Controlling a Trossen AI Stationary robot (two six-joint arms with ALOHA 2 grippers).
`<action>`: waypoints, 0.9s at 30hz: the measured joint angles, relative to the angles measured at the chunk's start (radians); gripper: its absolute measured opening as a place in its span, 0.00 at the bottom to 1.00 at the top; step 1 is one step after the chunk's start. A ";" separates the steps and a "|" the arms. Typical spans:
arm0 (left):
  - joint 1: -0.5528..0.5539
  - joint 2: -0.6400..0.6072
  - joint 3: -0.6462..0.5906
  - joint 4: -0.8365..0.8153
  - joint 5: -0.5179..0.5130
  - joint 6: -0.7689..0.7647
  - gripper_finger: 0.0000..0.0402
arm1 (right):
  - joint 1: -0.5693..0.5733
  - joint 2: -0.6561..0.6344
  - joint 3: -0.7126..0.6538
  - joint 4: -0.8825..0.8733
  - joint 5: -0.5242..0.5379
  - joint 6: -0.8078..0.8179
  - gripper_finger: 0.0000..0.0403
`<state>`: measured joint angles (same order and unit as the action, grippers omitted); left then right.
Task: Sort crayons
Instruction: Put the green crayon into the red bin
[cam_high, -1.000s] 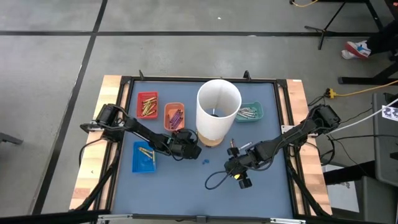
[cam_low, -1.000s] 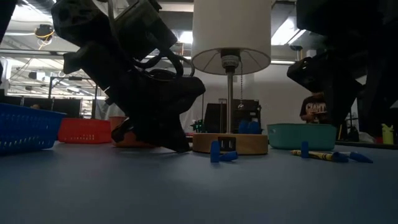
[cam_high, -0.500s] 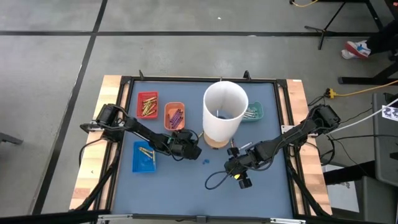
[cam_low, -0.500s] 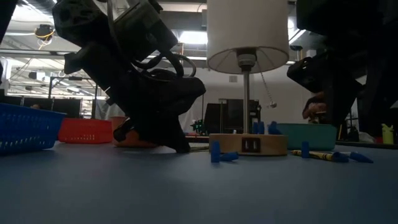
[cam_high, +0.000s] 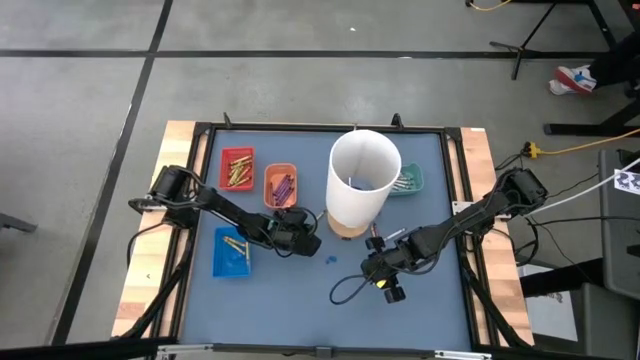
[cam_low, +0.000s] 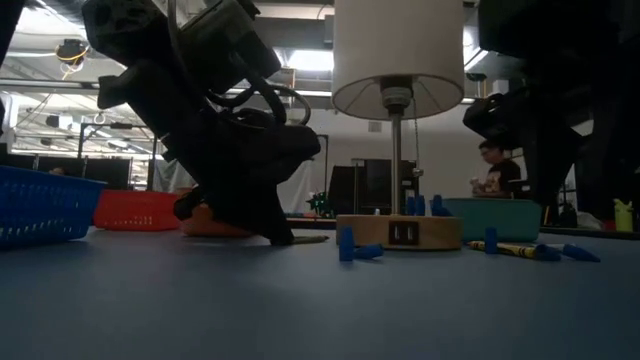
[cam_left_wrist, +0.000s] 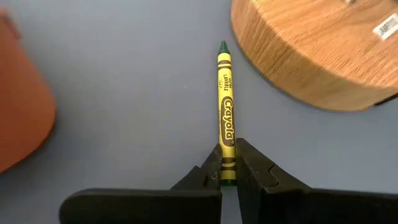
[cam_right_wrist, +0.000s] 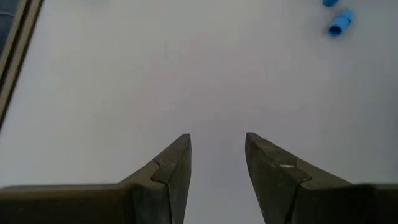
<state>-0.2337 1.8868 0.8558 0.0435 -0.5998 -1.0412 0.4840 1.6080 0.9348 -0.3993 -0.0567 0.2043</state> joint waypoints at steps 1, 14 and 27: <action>0.000 -0.002 0.000 -0.010 0.005 0.000 0.02 | 0.000 -0.001 0.000 -0.007 -0.005 0.000 0.37; -0.050 -0.039 0.000 -0.022 0.077 0.005 0.02 | 0.000 -0.087 0.002 -0.112 -0.023 0.000 0.37; -0.119 -0.271 0.001 -0.197 0.107 -0.002 0.02 | 0.000 -0.192 0.003 -0.266 -0.023 0.003 0.37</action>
<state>-0.3526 1.6154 0.8570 -0.1537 -0.4924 -1.0430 0.4843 1.4165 0.9375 -0.6651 -0.0800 0.2070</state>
